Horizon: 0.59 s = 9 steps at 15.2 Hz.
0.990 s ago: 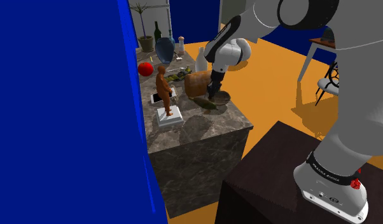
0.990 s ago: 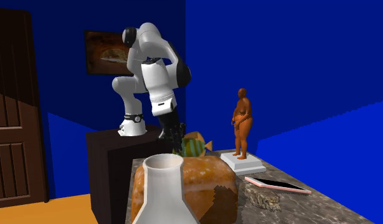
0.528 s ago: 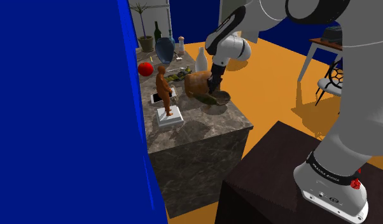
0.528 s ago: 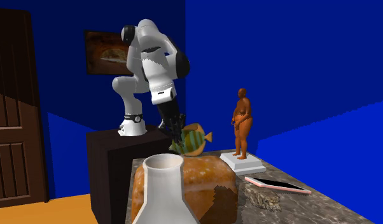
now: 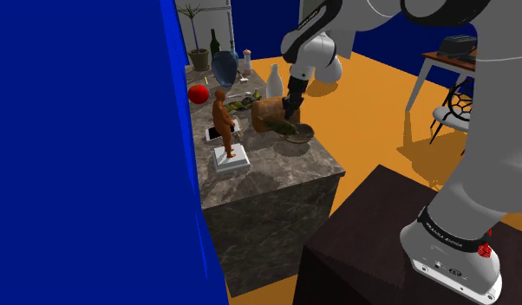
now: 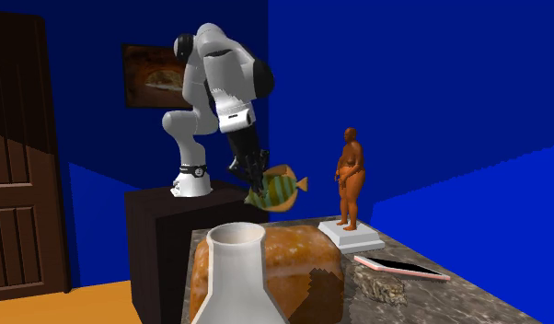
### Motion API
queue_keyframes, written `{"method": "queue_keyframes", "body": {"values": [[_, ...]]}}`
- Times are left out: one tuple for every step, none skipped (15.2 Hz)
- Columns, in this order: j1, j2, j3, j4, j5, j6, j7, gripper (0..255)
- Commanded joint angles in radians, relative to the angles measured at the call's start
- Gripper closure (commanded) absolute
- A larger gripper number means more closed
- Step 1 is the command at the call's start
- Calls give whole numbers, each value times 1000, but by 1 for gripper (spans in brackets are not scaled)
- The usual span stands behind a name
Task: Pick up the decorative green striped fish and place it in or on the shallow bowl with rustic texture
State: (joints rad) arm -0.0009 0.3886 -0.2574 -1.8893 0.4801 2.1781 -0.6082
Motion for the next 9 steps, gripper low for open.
{"method": "queue_keyframes", "body": {"values": [[2, -16, -3, 0, -8, -14, 8, 255], [-15, -1, -9, 26, -8, -32, -7, 255], [-31, 14, -15, 53, -8, -50, -23, 255], [-48, 30, -20, 82, -7, -69, -37, 255], [-66, 47, -26, 112, -7, -89, -51, 255], [-83, 65, -30, 144, -6, -109, -65, 255], [-101, 84, -34, 177, -6, -129, -78, 255], [-119, 104, -38, 212, -5, -150, -91, 255], [-137, 125, -42, 248, -4, -171, -102, 255]]}}
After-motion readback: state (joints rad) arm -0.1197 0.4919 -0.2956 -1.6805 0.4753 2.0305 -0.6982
